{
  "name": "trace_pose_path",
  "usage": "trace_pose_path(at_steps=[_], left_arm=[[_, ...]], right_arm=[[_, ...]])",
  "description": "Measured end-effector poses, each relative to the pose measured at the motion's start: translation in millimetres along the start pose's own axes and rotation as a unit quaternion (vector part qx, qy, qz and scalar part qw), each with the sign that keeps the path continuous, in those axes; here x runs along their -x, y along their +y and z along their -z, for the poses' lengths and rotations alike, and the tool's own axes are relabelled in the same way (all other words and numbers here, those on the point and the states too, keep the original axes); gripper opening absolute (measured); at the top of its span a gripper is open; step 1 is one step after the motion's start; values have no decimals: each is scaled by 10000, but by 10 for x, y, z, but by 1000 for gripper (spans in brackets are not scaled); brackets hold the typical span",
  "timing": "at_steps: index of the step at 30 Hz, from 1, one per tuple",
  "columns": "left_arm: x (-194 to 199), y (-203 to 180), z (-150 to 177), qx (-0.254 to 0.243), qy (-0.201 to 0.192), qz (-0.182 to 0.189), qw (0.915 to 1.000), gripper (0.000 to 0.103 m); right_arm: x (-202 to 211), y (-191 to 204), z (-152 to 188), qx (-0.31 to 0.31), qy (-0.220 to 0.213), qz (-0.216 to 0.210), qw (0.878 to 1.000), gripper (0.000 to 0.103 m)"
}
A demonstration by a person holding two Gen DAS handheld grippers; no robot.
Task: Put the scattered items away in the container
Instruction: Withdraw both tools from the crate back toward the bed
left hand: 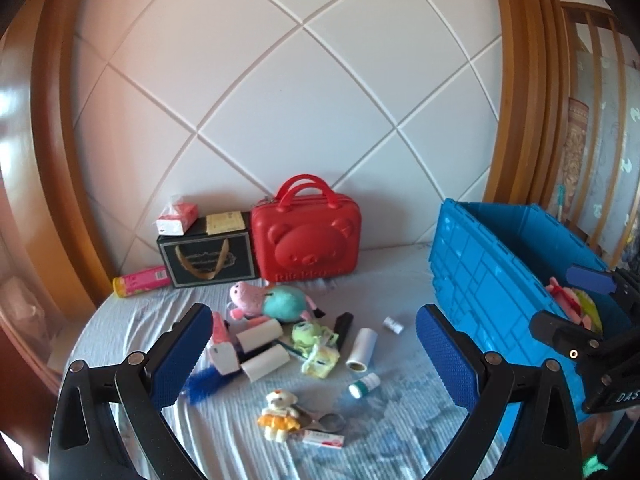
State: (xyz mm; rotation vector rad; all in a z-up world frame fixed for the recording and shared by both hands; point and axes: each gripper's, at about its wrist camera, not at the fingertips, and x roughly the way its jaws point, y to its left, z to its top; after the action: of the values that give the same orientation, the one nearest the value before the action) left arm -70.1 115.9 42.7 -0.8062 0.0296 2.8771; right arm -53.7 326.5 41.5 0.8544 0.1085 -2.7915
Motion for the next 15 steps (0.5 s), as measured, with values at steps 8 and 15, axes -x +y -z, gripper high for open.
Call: trace_pose_path(at_steps=[8,15], left_arm=[[181,474,81,81,44,-209,9997,103],[250,725,191,7,229,-357,9991,103]], right_arm=[[-109,527,-48,84,166,-96,9998,103],[-139,845,2,48,254,-121,9996,103]])
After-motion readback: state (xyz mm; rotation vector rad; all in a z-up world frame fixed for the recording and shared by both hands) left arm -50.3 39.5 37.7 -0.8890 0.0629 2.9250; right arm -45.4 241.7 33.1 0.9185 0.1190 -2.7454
